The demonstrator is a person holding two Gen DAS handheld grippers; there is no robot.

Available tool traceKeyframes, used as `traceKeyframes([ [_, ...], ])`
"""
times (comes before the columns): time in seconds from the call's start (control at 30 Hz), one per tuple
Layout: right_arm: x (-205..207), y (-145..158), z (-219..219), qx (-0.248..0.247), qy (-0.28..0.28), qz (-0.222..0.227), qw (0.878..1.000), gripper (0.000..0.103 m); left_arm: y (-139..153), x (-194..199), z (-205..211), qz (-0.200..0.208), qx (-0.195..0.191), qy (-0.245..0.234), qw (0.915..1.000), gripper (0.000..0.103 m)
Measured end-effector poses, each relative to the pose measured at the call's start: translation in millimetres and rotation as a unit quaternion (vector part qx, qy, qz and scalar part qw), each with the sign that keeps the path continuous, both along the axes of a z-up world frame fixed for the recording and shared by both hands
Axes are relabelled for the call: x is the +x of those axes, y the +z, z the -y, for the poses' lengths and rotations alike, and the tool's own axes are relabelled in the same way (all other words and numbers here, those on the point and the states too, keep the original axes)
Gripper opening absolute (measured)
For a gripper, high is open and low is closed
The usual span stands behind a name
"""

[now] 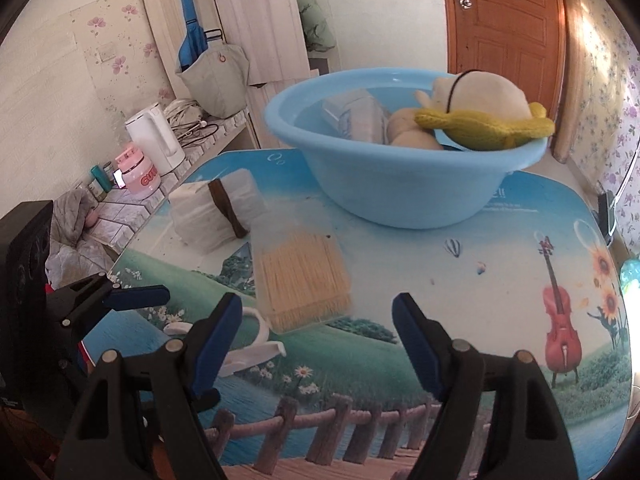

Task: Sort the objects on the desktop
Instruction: 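Move both tools back over the table toward the toothpick box, then close the right tool on the clear toothpick box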

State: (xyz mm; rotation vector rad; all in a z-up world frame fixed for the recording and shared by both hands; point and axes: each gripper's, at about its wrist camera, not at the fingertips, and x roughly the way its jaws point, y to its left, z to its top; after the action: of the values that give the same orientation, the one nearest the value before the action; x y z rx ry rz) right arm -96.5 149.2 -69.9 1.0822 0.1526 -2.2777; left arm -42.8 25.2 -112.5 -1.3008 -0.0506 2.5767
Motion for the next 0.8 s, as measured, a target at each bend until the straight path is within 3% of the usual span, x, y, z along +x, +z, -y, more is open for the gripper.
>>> traceKeyframes([
  [0.13, -6.6, -3.0, 12.8, 0.006, 0.017, -0.005, 1.000, 0.078, -0.2, -1.2, 2.6, -0.003, 0.010, 0.004, 0.9999, 0.099],
  [0.27, -14.8, -9.7, 19.4, 0.002, 0.025, 0.004, 1.000, 0.077, 1.2, -2.0, 4.5, -0.015, -0.003, 0.015, 0.9998, 0.070],
  [0.3, -15.8, -12.0, 20.7, 0.006, 0.028, 0.004, 1.000, 0.074, 1.5, -2.6, 6.0, -0.016, -0.005, 0.017, 0.9997, 0.069],
  [0.33, -16.3, -14.0, 22.2, 0.010, 0.029, 0.004, 1.000, 0.061, 2.4, -2.3, 6.2, -0.017, -0.002, 0.016, 0.9997, 0.069],
  [0.37, -16.6, -15.0, 22.0, 0.010, 0.031, 0.004, 0.999, 0.062, 2.7, -2.5, 6.1, -0.017, -0.002, 0.016, 0.9997, 0.069],
  [0.57, -20.3, -14.6, -1.6, -0.010, -0.001, 0.015, 1.000, 0.061, 2.9, -5.8, -3.1, -0.027, -0.029, 0.021, 0.9990, 0.071],
  [0.7, -13.0, -15.2, -25.2, 0.003, -0.024, 0.007, 1.000, 0.061, -1.7, -10.5, -8.0, -0.027, -0.030, 0.016, 0.9991, 0.093],
  [0.8, -5.4, -15.3, -41.5, 0.008, -0.031, 0.004, 0.999, 0.061, -6.3, -12.4, -20.6, -0.027, -0.056, 0.012, 0.9980, 0.103],
])
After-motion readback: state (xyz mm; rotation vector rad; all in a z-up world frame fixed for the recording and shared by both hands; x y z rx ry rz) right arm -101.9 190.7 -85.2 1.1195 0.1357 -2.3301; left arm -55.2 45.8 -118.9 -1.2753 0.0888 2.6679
